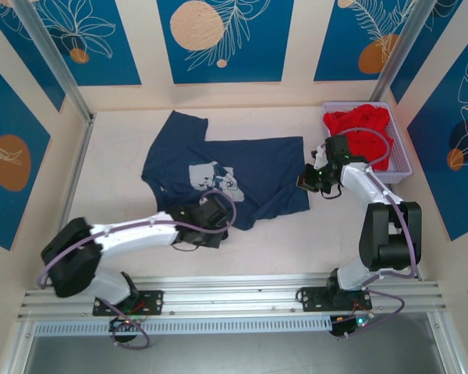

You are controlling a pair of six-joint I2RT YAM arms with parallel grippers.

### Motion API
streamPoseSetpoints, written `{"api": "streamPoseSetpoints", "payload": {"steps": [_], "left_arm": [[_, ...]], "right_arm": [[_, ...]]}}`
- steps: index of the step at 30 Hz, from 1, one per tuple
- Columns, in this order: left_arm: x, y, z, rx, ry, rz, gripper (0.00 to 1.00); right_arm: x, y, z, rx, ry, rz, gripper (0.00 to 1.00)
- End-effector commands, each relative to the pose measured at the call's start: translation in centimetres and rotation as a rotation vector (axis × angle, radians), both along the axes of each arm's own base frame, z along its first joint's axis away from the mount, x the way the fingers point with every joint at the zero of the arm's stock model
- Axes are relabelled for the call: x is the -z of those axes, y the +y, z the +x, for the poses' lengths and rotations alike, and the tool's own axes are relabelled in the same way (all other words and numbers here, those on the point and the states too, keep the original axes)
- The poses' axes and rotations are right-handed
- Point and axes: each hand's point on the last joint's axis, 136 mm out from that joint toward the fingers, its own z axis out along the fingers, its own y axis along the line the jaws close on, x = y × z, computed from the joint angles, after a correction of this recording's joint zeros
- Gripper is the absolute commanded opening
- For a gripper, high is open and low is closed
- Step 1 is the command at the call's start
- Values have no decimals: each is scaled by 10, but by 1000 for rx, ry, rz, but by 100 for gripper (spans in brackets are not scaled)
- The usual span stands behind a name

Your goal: Fold the inside-out t-shirt

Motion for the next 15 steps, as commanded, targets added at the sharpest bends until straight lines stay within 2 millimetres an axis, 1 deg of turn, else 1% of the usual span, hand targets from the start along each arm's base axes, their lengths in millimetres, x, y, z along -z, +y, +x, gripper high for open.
{"api": "streamPoseSetpoints", "payload": {"steps": [1,3,5,7,9,11,12,13,14,15], "left_arm": [[-41,37,13,-55,-83,-9,0],[-75,58,28,-102,-152,-65,0],[-115,81,48,-160,-249,-115,0],[-158,106,73,-231,-368,-141,0],[-189,123,97,-285,-445,-158,0],[-217,145,122,-360,-500,-151,0],[-233,157,133,-395,-533,-148,0],[-255,168,142,-429,-582,-152,0],[-276,175,146,-444,-631,-150,0],[-302,183,148,-459,-693,-137,0]], "right_arm": [[-45,12,6,-7,-110,74,0],[-71,17,13,-3,-184,112,0],[-98,19,21,9,-265,139,0],[-124,17,34,29,-348,139,0],[-141,14,48,52,-404,131,0],[-159,14,61,54,-444,128,0],[-173,11,66,57,-473,113,0],[-187,7,68,63,-504,93,0],[-202,3,69,67,-537,75,0],[-221,-1,67,74,-585,50,0]]}}
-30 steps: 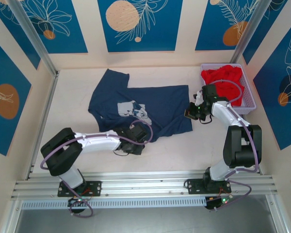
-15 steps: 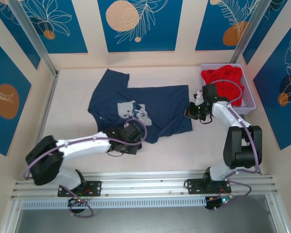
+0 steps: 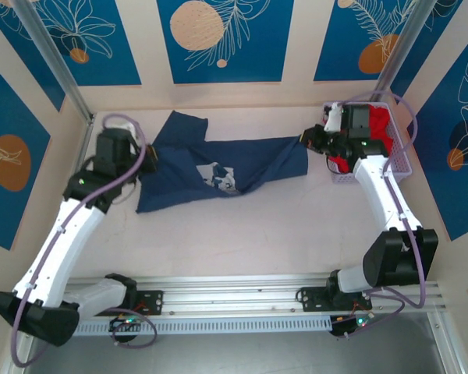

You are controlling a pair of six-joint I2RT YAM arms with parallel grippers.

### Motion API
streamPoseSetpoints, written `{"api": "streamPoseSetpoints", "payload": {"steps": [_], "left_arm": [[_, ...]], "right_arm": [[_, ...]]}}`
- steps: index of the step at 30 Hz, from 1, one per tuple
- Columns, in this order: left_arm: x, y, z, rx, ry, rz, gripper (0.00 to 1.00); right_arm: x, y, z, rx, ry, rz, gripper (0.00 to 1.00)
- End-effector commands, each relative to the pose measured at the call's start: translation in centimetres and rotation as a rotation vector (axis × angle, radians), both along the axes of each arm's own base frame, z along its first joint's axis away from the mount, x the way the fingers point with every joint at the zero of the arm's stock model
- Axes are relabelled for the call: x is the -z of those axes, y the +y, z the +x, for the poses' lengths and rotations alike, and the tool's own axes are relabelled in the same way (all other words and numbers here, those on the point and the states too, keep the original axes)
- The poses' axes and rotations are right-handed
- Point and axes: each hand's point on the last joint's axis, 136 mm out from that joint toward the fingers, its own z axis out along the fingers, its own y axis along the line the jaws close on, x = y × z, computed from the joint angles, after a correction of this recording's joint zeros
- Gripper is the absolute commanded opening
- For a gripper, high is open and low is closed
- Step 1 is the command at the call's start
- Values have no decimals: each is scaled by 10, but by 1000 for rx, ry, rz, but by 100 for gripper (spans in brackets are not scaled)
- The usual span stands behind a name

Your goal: Fold the inside-out t-shirt

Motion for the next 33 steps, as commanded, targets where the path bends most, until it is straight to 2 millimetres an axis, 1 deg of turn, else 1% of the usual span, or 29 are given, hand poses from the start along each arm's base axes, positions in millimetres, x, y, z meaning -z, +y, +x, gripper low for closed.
{"api": "streamPoseSetpoints", "payload": {"steps": [1,2,4,5,7,9,13,16,18,19,20,22,23,25,27,29,31,33], "left_arm": [[-77,25,4,-51,-170,85,0],[-101,29,0,-58,-223,95,0],[-149,35,-14,-67,-337,102,0],[-164,38,-21,-74,-374,106,0],[-196,48,-42,-99,-453,123,0],[-221,58,-64,-117,-524,139,0],[-275,75,-120,-144,-680,155,0],[-311,82,-158,-138,-782,150,0],[-326,83,-171,-133,-816,153,0],[-333,84,-175,-135,-829,158,0],[-337,86,-174,-144,-831,166,0],[-341,91,-162,-186,-816,202,0],[-341,94,-152,-212,-799,222,0],[-343,90,-133,-211,-780,235,0],[-341,84,-104,-215,-752,259,0],[-328,80,-67,-224,-695,309,0],[-309,74,-23,-212,-629,340,0],[-283,72,25,-200,-560,358,0]], "right_arm": [[-66,-12,-1,47,-162,-60,0],[-83,-15,-6,55,-205,-79,0],[-123,-15,-23,50,-318,-96,0],[-139,-13,-33,45,-365,-96,0],[-175,-7,-58,23,-470,-97,0],[-204,-4,-84,11,-556,-104,0],[-261,-3,-146,6,-723,-99,0],[-293,-6,-191,11,-822,-86,0],[-309,-10,-216,21,-871,-86,0],[-314,-11,-225,28,-889,-88,0],[-318,-13,-232,35,-903,-92,0],[-323,-18,-239,55,-918,-105,0],[-323,-19,-240,64,-921,-116,0],[-324,-22,-237,79,-924,-138,0],[-322,-27,-226,106,-914,-173,0],[-313,-31,-205,129,-881,-211,0],[-292,-33,-171,146,-824,-257,0],[-269,-34,-133,156,-769,-308,0]]}}
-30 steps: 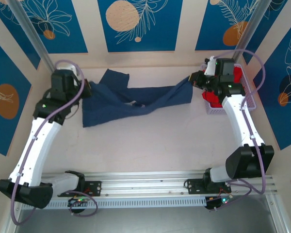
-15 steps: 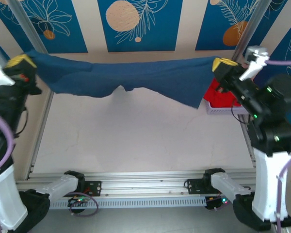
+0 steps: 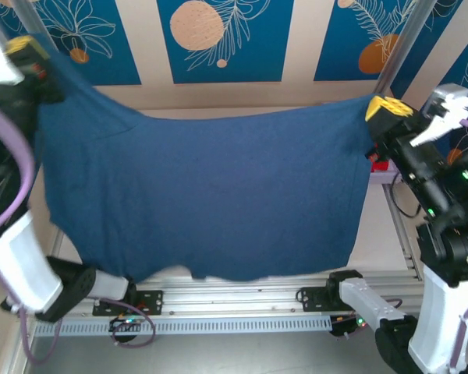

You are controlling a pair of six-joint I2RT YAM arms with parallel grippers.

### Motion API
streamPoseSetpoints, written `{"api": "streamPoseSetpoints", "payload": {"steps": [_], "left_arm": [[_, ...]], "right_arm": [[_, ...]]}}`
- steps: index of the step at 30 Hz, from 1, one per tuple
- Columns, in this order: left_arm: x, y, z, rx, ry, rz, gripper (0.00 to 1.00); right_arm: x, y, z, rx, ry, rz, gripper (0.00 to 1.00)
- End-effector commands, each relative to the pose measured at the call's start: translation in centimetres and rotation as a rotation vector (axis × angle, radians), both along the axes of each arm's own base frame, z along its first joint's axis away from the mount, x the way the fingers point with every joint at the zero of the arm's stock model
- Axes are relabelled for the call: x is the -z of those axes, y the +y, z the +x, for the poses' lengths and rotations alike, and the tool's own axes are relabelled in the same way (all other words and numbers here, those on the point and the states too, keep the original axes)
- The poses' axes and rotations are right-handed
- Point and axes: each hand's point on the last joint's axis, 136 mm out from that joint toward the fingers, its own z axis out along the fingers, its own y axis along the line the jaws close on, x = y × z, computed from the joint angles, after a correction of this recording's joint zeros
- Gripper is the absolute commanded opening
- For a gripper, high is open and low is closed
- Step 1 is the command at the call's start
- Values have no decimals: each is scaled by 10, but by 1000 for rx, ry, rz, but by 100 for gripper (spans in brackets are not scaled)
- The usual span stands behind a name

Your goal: Fold the inside-out t-shirt

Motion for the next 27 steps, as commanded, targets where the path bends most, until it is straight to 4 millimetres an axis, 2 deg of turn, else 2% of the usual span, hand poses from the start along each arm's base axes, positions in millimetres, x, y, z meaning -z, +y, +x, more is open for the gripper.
{"api": "streamPoseSetpoints", "payload": {"steps": [1,4,7,8,9,11,13,14,15,16,18,20,21,24,27], "left_arm": [[59,1,95,-44,179,63,0],[119,-1,170,-32,306,70,0],[198,-11,250,2,437,87,0],[218,-16,269,22,457,88,0],[245,-22,294,52,483,87,1],[299,-29,339,70,524,71,15],[349,-35,383,76,531,45,35],[365,-37,396,84,519,27,41],[379,-37,408,82,506,-4,49],[391,-39,414,87,503,-29,52],[401,-39,415,85,525,-68,61],[405,-40,406,89,570,-99,69],[404,-39,397,84,598,-128,71],[404,-42,362,101,709,-209,76],[422,-53,312,138,836,-308,76]], "right_arm": [[53,-11,87,129,136,-89,0],[101,-9,155,156,229,-141,0],[164,-1,232,151,323,-172,0],[184,1,255,152,353,-177,0],[208,3,282,156,385,-190,0],[259,3,334,183,472,-211,2],[312,-2,388,235,562,-245,23],[336,-4,406,258,616,-248,31],[352,-4,423,255,665,-245,34],[369,-1,433,248,716,-247,38],[388,12,436,202,787,-256,48],[399,28,423,154,846,-276,54],[404,35,411,137,886,-289,54],[421,71,354,21,1003,-283,55],[446,109,286,-118,1126,-215,55]]}}
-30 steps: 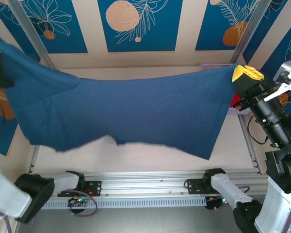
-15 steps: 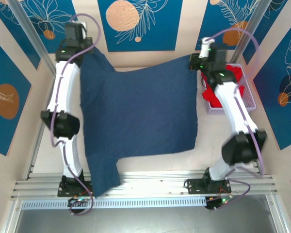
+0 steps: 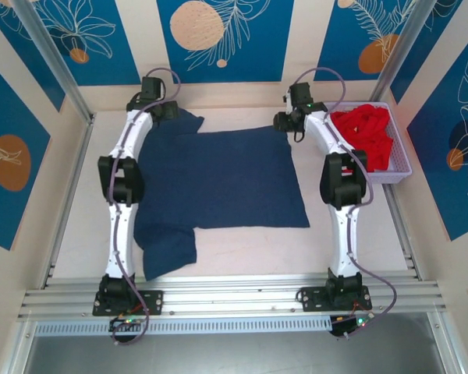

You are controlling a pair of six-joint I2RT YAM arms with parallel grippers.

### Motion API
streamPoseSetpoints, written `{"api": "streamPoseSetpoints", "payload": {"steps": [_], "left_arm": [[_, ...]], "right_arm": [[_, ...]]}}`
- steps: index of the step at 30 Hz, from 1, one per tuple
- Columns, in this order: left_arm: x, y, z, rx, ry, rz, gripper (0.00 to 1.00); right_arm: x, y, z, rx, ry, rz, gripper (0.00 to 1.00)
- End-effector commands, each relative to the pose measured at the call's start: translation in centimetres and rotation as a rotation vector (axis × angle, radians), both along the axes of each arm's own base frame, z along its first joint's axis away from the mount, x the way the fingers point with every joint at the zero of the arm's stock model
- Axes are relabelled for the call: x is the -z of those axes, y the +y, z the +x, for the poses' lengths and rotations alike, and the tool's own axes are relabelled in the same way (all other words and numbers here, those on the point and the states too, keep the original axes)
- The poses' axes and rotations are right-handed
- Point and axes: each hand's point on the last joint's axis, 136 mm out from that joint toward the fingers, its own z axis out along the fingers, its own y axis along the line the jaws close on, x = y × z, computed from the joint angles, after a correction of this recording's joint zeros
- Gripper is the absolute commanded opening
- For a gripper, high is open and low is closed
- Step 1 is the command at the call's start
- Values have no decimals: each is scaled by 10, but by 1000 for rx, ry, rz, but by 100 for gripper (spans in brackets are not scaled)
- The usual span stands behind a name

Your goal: Fold the inside-out t-shirt

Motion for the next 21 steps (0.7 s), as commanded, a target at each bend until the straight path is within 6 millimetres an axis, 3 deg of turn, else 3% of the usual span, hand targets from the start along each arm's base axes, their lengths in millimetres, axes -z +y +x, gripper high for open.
{"api": "streamPoseSetpoints", "payload": {"steps": [1,3,5,8,11,17,21], "left_arm": [[-73,-10,-60,-15,-53,-199,76],[-57,-20,-98,-6,-43,-301,77],[-31,-22,-140,-15,11,-350,78],[4,-24,-188,-3,108,-370,78],[26,-23,-221,-2,166,-367,78],[41,-9,-250,-21,184,-291,79],[37,-6,-229,-27,141,-272,80]], "right_arm": [[-13,60,-80,-104,109,187,55],[3,69,-111,-102,194,250,55],[19,64,-130,-75,252,273,55],[41,49,-143,-42,315,262,53],[51,39,-150,-23,350,269,52],[37,41,-154,-52,305,293,52],[23,59,-126,-64,203,399,52]]}}
